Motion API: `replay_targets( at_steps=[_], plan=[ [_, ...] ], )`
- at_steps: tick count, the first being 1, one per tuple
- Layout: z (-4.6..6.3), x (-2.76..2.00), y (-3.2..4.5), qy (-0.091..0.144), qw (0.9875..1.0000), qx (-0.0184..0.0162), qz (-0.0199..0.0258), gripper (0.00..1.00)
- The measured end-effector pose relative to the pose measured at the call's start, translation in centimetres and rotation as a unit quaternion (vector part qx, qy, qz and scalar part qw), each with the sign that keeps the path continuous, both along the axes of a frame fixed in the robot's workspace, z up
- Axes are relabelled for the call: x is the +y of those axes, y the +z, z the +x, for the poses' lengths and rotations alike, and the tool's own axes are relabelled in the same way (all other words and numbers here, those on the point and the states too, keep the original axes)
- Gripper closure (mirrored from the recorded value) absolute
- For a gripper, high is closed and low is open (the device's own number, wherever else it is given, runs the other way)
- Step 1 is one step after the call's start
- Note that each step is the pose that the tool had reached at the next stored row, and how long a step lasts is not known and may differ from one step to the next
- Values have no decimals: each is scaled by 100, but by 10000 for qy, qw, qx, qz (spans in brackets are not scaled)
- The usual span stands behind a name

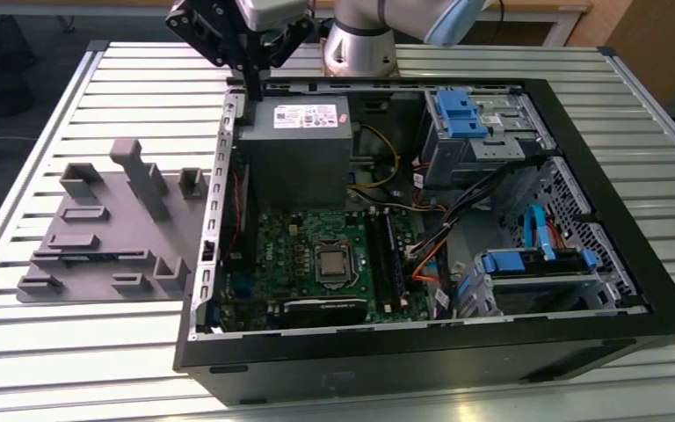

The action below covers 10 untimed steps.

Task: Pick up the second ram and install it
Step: 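Reach for the second ram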

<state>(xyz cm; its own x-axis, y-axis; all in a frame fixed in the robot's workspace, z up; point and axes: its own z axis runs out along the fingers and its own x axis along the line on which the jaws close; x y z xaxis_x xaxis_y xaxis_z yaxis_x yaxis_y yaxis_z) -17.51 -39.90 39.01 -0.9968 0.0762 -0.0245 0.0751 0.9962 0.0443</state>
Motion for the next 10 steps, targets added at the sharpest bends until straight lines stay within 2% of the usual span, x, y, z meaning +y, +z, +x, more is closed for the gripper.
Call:
replay_targets(
  at_steps=[10],
  plan=[
    [-65, 0, -3, 0, 10000, 0, 0, 89]
  ],
)
